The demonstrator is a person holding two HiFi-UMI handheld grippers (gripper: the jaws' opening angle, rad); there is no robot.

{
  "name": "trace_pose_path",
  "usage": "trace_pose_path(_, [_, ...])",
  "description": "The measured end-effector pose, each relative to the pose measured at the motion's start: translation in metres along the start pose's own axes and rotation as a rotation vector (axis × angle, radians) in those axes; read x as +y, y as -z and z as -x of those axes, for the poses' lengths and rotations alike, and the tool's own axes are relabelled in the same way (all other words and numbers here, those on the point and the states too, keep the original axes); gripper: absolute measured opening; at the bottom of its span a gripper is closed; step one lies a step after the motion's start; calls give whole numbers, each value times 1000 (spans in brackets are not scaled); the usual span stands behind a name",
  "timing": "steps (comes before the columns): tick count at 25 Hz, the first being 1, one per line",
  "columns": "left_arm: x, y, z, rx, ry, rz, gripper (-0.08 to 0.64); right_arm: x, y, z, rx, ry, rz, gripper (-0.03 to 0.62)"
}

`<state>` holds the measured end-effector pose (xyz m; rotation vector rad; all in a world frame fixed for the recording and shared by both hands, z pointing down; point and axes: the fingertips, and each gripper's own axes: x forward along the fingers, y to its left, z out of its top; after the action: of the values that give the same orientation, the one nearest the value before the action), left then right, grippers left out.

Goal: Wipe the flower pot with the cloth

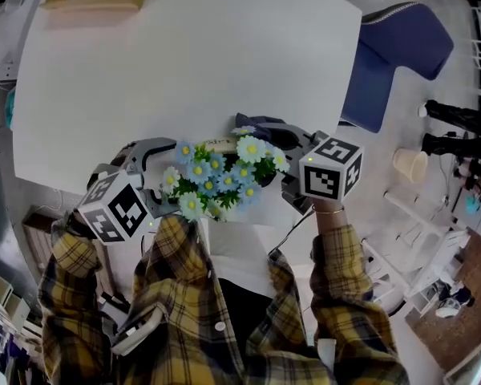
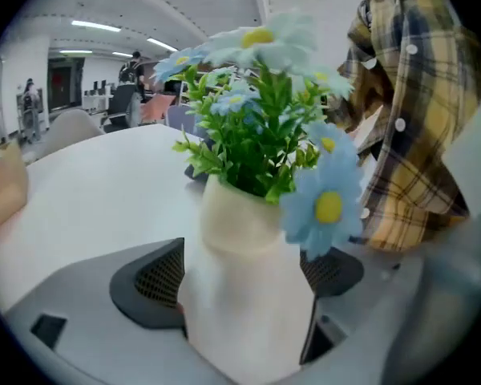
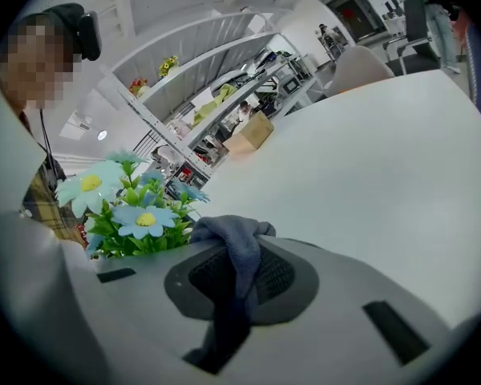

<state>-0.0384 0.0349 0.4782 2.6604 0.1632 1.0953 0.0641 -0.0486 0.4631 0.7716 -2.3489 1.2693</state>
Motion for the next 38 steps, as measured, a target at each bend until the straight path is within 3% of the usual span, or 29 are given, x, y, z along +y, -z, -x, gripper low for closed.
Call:
trace_pose_path(6, [-30,25,19,-68,-267,248,442,32,29,2,-80,94,-43,21])
trace_pose_path(10, [-28,24,22,-148,-356,418,443,35,41,2,-119,136,-87,21])
trace_pose_path(16, [-39,18,29,-259,-445,543,481,55,60,3,-150,141,-144,21])
trace_pose_path(27, [-40,15,36,-317,-490,482,483,91,85,-15,-141,111,-150,21])
trace_pose_path(38, [-26,3,34,-244,-332,330,483,76,61,-21,-137,85,-122,21])
